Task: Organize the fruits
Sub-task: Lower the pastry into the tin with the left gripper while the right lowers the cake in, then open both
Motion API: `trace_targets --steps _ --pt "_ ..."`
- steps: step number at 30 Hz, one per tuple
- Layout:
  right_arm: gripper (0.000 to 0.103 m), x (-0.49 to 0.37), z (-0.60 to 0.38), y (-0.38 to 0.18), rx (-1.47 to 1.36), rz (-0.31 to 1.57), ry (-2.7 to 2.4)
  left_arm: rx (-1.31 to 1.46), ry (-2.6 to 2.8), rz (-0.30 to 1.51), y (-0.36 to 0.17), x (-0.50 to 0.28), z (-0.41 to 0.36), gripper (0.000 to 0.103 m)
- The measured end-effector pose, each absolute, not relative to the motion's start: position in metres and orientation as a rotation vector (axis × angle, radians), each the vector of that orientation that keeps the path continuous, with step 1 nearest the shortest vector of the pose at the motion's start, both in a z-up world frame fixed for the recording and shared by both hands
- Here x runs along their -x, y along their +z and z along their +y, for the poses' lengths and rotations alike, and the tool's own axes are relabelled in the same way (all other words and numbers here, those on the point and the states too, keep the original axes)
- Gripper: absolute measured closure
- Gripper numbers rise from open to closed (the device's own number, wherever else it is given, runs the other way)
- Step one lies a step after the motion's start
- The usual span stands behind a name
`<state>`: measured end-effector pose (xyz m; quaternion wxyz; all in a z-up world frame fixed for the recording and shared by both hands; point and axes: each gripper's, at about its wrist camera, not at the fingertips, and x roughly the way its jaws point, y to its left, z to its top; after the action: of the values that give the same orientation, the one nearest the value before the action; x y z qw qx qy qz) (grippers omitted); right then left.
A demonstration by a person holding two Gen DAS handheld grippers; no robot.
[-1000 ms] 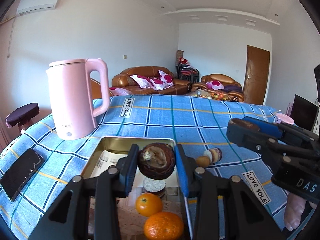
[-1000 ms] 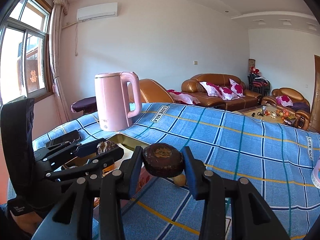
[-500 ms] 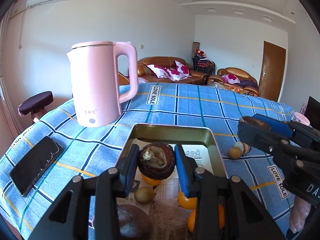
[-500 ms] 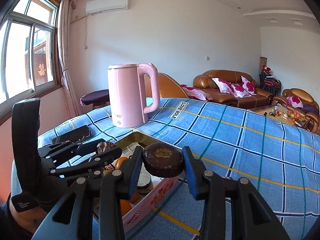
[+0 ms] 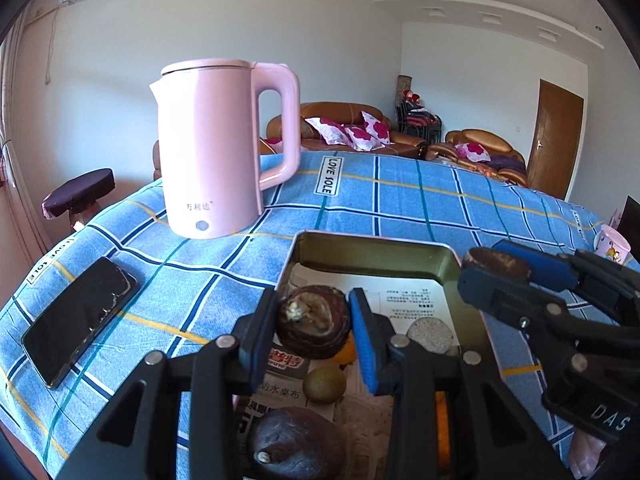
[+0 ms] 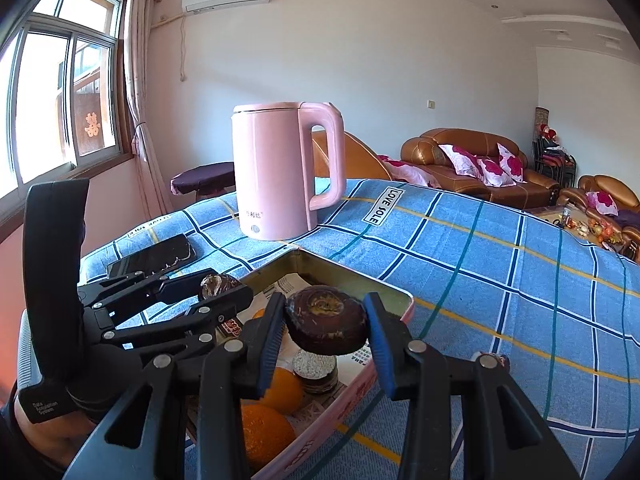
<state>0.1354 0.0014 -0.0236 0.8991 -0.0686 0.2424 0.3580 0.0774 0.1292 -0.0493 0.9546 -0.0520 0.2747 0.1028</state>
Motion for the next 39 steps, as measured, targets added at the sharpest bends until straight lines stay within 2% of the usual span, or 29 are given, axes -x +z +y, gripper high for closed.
trace_targets --steps 27,30,33,36,37,38,39 --pt "0.060 -0.156 0.025 -0.056 0.148 0.656 0.814 0.147 0.161 0.637 -0.059 -0.089 0.141 0.064" --pt "0.059 -0.156 0.023 -0.056 0.144 0.656 0.815 0.159 0.152 0.633 -0.059 -0.087 0.142 0.061" --pt "0.054 -0.155 0.019 -0.054 0.135 0.646 0.806 0.182 0.137 0.631 -0.059 -0.085 0.142 0.055" --pt "0.048 -0.155 0.011 -0.050 0.122 0.638 0.793 0.188 0.119 0.623 -0.057 -0.082 0.138 0.040" --pt "0.047 -0.155 0.007 -0.048 0.121 0.634 0.788 0.185 0.116 0.614 -0.055 -0.081 0.135 0.029" --pt "0.045 -0.154 0.001 -0.046 0.121 0.628 0.783 0.173 0.131 0.600 -0.052 -0.078 0.132 0.014" --pt "0.043 -0.154 -0.004 -0.044 0.122 0.622 0.775 0.159 0.152 0.582 -0.049 -0.076 0.130 0.007"
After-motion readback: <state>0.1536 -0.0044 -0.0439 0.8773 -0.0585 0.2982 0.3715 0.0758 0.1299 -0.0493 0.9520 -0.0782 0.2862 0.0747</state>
